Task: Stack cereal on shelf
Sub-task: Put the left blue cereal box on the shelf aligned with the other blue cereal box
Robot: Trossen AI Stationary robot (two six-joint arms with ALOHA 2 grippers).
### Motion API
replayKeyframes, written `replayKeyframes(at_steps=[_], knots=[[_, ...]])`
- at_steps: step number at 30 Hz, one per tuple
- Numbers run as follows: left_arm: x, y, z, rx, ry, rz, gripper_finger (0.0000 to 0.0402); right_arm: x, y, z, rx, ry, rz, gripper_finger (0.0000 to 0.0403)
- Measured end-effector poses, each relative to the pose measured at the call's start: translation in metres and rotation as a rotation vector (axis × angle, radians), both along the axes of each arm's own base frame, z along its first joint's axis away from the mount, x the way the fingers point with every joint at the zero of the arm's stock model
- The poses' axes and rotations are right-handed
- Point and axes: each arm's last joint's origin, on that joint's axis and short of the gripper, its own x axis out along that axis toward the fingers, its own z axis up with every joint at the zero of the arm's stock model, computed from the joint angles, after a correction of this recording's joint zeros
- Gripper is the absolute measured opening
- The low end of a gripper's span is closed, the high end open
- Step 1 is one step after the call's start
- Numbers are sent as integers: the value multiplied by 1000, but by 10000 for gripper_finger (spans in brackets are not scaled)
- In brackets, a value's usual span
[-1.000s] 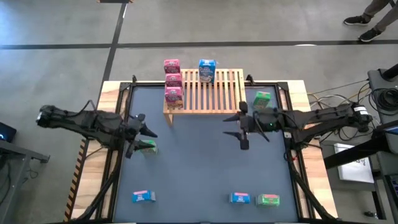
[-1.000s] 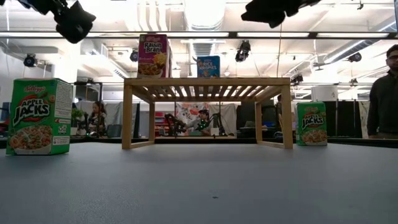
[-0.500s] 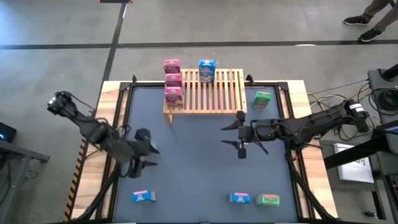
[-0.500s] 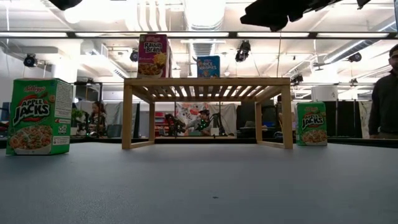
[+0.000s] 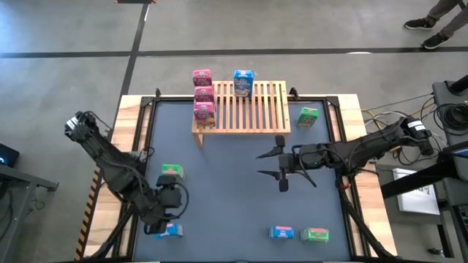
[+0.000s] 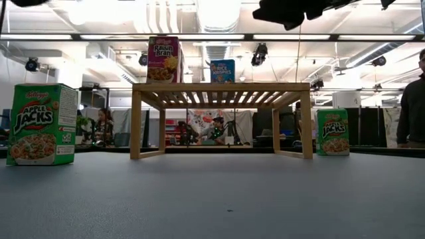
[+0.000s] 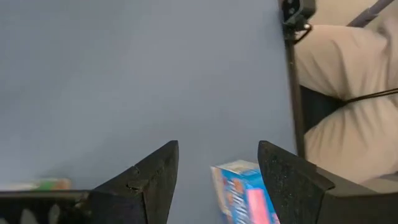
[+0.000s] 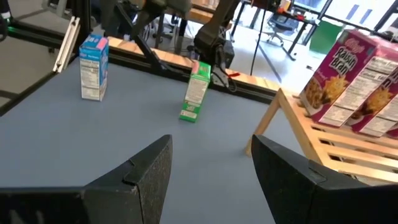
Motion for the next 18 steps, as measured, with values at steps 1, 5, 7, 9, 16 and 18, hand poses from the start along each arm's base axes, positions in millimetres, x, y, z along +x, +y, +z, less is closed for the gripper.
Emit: replayKeyframes(at_steps=[1,5,7,9,16,18], knots=[[-2,-3,0,-13,6,7,203,0,0,1,1,-4,0,210],[-10,-15,-2,-52,30,32,203,-1,0,1,8,-3,-1,210],[-13,-21,-5,-63,47,48,204,0,0,1,16,-8,-2,210],[-15,-27,-10,-66,68,61,204,0,0,2,34,-17,2,210],[-21,-43,-22,-74,124,99,204,-1,8,4,46,-39,34,210],[-21,-46,-24,-74,134,110,206,-1,11,4,46,-41,42,210]])
